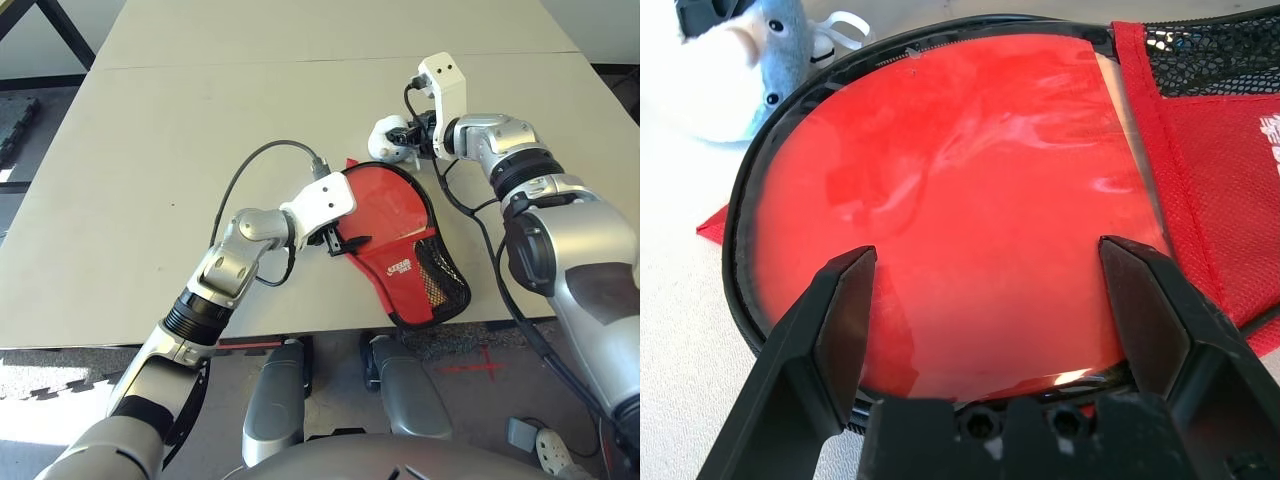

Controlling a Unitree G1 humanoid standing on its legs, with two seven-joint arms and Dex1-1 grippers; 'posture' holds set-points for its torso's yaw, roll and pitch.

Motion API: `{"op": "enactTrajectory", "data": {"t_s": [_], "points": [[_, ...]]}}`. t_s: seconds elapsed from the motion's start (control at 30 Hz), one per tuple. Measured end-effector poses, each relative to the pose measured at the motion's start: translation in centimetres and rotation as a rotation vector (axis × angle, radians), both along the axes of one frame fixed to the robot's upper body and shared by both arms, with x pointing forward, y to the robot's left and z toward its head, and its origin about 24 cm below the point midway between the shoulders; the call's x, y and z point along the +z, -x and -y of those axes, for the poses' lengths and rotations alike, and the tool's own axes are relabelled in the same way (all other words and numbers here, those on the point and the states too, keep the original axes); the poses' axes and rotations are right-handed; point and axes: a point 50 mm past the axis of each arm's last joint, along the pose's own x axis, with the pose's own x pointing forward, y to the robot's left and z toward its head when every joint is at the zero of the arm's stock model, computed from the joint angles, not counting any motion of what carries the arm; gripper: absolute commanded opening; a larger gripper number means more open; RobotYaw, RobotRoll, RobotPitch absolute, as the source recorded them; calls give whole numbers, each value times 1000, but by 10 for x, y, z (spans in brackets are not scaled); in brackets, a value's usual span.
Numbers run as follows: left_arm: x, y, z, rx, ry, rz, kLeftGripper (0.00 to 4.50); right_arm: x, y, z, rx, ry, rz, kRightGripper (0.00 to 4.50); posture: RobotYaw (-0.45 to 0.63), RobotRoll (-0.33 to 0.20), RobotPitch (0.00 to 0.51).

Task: Store the ping-pong paddle in its case and zip it.

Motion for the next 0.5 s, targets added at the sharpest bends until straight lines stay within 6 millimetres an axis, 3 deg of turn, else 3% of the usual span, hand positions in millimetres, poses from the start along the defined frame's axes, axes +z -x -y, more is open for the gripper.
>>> {"op": "enactTrajectory", "data": {"t_s": [0.17, 0.33, 0.5], "points": [[0, 0, 1, -7, -2, 0, 4500, 3, 1, 15, -18, 20, 1, 85, 95, 0, 241], [0, 1, 1, -8, -2, 0, 4500, 13, 6, 50, -43, 79, 3, 85, 91, 0, 242], [0, 1, 1, -8, -3, 0, 4500, 18, 14, 72, 17, 158, -26, 84, 81, 0, 238]]}}
